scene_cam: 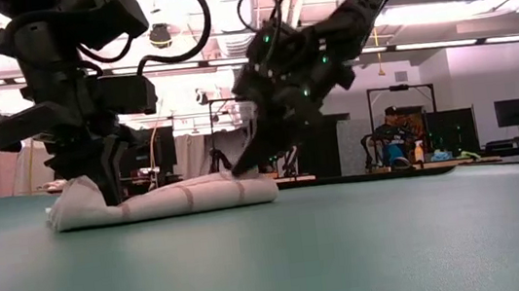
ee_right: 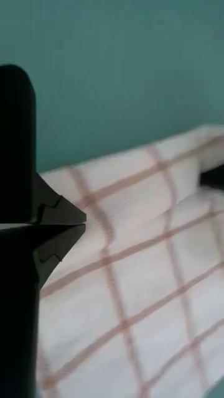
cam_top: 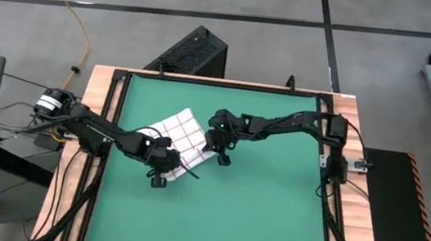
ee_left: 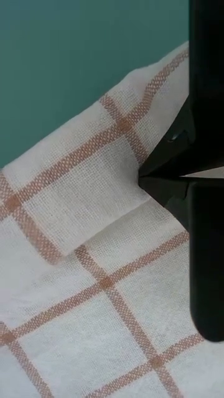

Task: Roll towel
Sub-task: Roll the white towel

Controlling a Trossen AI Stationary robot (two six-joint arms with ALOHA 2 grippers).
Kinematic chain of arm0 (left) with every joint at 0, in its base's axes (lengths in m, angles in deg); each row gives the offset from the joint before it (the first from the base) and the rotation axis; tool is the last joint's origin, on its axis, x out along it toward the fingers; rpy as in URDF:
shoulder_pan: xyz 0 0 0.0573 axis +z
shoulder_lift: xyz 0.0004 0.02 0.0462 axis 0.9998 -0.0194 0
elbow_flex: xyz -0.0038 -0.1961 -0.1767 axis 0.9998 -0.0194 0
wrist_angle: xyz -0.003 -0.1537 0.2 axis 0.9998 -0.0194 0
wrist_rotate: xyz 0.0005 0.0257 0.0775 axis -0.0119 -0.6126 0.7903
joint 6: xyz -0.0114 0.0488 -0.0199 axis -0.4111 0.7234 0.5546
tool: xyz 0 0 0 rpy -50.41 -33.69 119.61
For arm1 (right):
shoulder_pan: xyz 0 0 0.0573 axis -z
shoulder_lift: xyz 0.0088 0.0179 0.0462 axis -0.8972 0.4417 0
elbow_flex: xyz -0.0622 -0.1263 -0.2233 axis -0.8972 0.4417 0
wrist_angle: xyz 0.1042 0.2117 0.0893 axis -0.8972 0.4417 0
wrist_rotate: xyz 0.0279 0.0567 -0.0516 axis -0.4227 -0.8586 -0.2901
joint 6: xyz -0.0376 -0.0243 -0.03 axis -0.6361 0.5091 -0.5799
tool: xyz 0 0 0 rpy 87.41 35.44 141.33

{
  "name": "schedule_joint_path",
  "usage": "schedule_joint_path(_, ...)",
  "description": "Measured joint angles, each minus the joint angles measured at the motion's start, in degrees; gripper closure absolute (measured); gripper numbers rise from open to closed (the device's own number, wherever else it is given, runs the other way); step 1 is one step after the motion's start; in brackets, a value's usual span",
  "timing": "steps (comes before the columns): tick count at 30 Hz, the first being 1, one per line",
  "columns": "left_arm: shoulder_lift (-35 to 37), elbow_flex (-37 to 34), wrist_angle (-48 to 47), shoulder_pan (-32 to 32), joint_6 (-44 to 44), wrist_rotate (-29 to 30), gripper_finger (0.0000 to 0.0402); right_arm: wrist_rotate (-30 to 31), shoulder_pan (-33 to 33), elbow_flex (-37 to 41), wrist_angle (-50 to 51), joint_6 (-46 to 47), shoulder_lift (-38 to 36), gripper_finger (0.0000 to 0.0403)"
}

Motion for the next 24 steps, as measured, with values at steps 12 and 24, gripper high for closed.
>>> schedule_joint_path(12, 3.8, 1.7, -1.9, 0.2, -1.7, 0.9, 0.0402, 0.9, 2.2, 0.0, 1.8, 5.3, 3.8, 0.0389)
schedule_joint_path(24, 18.1, -2.2, 6.6, -10.0, -23.5, 16.7, 0.0402, 1.7, 2.4, -0.1, 2.1, 5.0, 3.8, 0.0389)
